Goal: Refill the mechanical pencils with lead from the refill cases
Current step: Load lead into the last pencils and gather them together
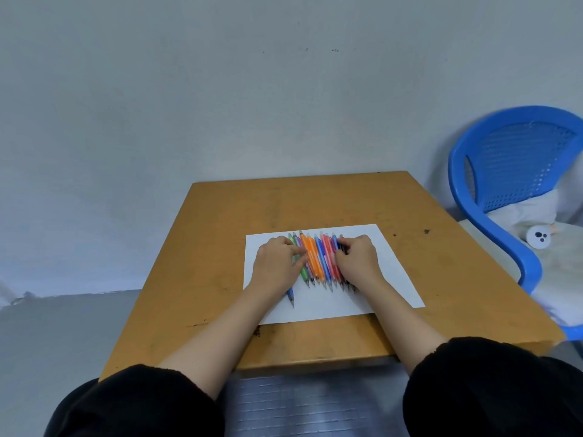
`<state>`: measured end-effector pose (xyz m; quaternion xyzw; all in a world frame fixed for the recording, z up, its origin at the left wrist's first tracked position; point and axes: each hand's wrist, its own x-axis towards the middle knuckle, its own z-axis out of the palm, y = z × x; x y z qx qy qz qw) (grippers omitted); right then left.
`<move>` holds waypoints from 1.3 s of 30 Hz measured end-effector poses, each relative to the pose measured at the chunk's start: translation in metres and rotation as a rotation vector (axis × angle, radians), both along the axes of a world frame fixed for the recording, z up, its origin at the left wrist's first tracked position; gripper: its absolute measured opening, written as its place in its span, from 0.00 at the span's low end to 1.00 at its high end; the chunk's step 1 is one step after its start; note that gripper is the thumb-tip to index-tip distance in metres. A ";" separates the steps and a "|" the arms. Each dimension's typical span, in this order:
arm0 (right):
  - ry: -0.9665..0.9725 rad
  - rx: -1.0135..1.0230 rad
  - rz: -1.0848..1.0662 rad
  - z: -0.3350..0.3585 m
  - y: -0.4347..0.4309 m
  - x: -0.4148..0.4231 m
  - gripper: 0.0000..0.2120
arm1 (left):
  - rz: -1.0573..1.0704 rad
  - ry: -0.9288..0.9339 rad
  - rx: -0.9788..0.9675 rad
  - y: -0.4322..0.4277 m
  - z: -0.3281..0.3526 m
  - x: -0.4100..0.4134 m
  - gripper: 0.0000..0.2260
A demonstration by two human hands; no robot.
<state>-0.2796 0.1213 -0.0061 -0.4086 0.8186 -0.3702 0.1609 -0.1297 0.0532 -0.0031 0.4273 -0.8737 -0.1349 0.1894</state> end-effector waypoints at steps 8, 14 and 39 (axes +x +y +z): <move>0.041 0.000 0.049 0.002 0.011 0.016 0.19 | -0.083 -0.021 -0.051 0.001 -0.002 0.023 0.14; 0.038 -0.038 0.057 -0.003 0.012 0.024 0.18 | -0.094 -0.034 -0.096 0.008 -0.010 0.031 0.15; 0.438 0.221 0.434 -0.006 0.000 0.018 0.26 | -0.318 0.052 -0.068 0.000 -0.023 0.035 0.20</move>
